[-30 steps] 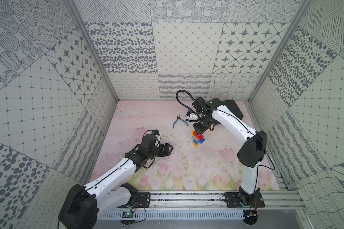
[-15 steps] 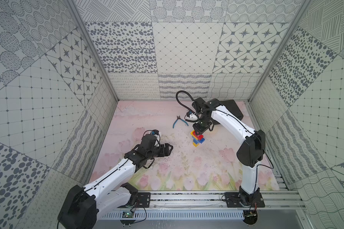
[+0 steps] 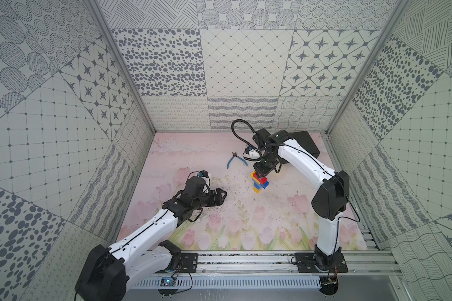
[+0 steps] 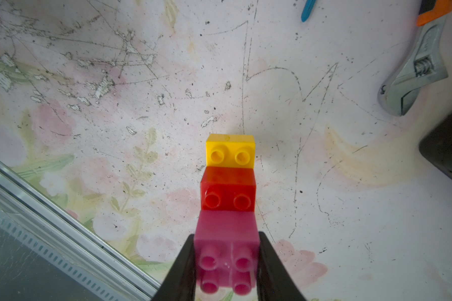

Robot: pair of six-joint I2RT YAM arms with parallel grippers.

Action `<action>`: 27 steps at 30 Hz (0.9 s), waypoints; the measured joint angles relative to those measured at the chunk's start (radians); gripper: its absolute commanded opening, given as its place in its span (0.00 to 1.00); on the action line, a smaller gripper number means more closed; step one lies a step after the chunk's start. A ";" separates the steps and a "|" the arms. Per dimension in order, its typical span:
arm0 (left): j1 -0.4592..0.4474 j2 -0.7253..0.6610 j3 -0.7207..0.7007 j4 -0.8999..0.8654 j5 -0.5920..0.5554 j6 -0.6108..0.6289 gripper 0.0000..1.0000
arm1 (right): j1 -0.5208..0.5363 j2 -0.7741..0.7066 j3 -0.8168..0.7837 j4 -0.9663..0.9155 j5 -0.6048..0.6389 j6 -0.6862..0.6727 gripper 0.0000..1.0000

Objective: Assemble a spoon with lego
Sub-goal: Pick up the lego brick from the center of the board.

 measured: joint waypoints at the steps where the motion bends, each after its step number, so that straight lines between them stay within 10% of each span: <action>1: 0.000 -0.002 0.000 -0.002 -0.001 0.000 0.86 | -0.001 -0.002 -0.003 0.003 0.000 0.000 0.26; 27: 0.000 -0.052 0.000 -0.041 -0.011 0.001 0.86 | -0.034 0.024 -0.082 0.034 -0.053 0.012 0.54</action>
